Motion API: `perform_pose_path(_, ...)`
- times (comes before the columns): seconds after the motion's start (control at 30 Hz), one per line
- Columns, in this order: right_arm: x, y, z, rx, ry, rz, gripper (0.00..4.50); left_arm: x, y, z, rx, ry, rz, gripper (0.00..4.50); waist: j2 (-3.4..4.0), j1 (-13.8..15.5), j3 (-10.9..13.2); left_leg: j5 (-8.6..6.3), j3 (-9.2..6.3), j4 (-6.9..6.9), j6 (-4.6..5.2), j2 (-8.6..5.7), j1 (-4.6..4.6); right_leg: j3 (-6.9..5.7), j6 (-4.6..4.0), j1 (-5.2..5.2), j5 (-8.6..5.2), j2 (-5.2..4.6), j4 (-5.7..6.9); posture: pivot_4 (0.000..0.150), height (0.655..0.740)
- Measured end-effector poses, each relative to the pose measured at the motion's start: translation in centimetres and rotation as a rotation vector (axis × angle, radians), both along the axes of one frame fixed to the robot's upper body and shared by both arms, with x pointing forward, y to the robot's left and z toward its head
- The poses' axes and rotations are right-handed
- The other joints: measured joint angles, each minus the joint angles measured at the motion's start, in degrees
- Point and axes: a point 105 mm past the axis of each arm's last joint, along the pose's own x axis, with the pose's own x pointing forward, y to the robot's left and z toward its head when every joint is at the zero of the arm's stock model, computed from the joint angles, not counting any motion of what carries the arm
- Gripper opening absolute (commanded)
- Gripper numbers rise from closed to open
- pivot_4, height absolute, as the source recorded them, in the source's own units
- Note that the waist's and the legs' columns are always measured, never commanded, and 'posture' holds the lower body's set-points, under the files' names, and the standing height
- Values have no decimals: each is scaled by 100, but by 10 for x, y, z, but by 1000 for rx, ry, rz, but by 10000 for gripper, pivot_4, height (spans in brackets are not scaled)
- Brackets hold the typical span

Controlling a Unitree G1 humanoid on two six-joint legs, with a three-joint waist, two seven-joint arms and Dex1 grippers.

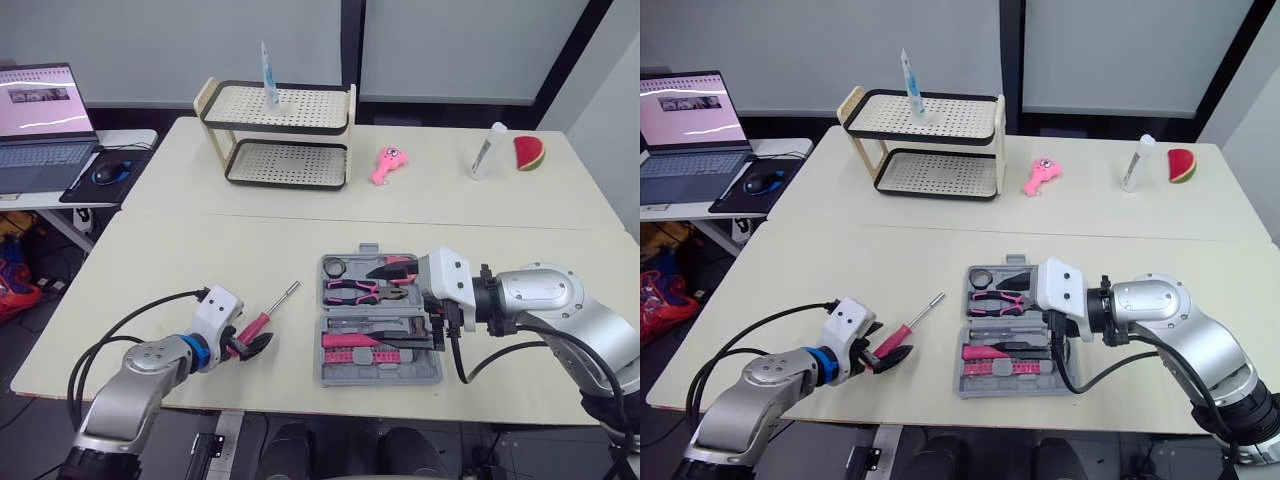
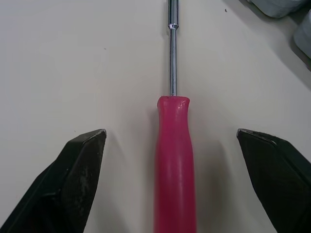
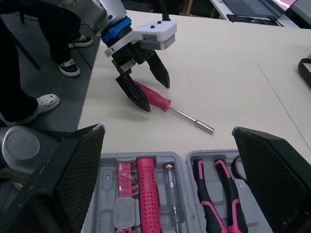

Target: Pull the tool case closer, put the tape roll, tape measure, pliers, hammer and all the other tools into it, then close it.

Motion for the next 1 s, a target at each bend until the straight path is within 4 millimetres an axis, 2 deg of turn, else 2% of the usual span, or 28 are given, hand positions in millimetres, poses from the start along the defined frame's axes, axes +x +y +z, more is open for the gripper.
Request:
perform_pose_path(0.03,0,0,0,0,0,-3,45000,1,-2,-1,-3,-1,-6,32244,0,1,0,0,0,0,0,0,0,0,0,0,0,0,0,1500,7400)
perform_pose_path(0.33,-2,1,3,0,-15,-4,45000,4,-4,-5,1,-11,-8,6746,0,1,0,0,1,0,0,-1,0,0,0,0,0,0,0,1500,7400)
perform_pose_path(0.43,-2,1,2,-2,-10,-7,45000,7,-4,1,0,-42,-13,4509,3,16,-2,0,-2,1,0,-2,4,1,0,7,0,-2,0,1500,7400)
perform_pose_path(0.5,-3,2,2,-2,-11,-5,45000,7,-5,3,-5,-51,-20,768,5,21,-3,0,-2,1,0,-3,7,1,0,11,0,-2,-2,1500,7400)
perform_pose_path(0.7,-4,2,3,-2,-13,-4,45000,0,-7,7,-62,-9,-89,346,4,10,-2,0,-7,0,-1,-2,4,0,0,9,0,-2,-2,1500,7400)
perform_pose_path(0.9,-3,1,3,-3,-14,-6,45000,-2,21,40,-30,-3,-173,346,6,0,-1,0,-6,-2,0,-3,6,-1,0,8,0,-2,-4,1500,7400)
perform_pose_path(1.0,-2,1,2,-3,-13,-9,45000,-3,25,42,-46,9,-180,346,6,1,-1,-1,-7,-2,1,-4,4,-1,0,8,0,-2,-5,1500,7400)
